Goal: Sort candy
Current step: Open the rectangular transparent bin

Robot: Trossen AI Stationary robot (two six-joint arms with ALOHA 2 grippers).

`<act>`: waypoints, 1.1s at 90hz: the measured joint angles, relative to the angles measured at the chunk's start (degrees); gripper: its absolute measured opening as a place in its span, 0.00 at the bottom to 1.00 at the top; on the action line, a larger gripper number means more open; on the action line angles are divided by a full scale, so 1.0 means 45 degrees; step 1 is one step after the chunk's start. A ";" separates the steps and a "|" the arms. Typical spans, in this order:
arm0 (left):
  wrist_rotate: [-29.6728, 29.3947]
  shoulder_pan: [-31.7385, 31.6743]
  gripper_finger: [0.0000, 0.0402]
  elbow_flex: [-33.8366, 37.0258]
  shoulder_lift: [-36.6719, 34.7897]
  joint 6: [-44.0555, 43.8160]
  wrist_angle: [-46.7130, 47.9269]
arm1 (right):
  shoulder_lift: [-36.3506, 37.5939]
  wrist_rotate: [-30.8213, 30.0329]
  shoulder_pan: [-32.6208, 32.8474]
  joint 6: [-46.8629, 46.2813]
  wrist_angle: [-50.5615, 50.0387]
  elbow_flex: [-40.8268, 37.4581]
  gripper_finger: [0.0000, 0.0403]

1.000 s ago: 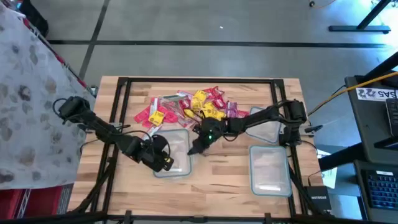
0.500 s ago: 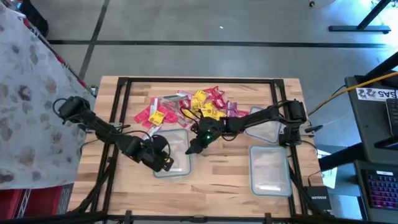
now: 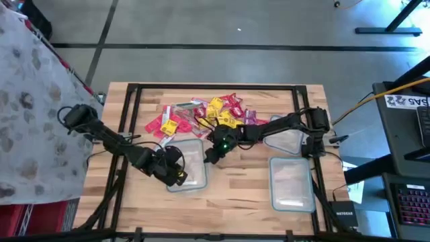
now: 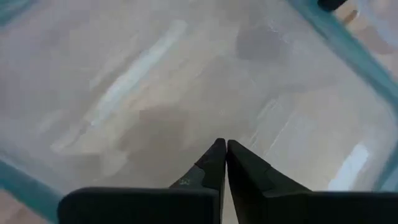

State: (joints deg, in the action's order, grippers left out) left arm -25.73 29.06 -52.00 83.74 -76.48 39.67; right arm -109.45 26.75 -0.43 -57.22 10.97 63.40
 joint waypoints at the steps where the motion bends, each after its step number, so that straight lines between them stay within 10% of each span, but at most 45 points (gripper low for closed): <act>1: -0.0063 0.0025 0.00 -0.0060 -0.0040 -0.0005 0.0201 | 0.0029 0.0003 -0.0032 -0.0023 0.0010 0.0006 0.04; 53: -0.2026 0.0941 0.00 -0.4717 -0.2336 -0.0863 0.6394 | 0.0972 0.1059 -0.0455 -0.0033 0.0757 0.1694 0.01; 76: -0.4444 0.1455 0.00 -0.6861 -0.2558 0.0561 0.6282 | 0.2749 0.0774 -0.0592 0.4122 -0.8201 0.4193 0.01; 99: -0.5677 0.1191 0.00 -0.6950 -0.2557 0.1135 0.6373 | 0.3312 -0.4277 0.0163 0.8987 -1.7920 0.9066 0.01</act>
State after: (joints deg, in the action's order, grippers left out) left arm -51.27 34.42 -83.27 72.23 -71.37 68.34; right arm -94.55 7.50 0.31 -16.78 -69.67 104.20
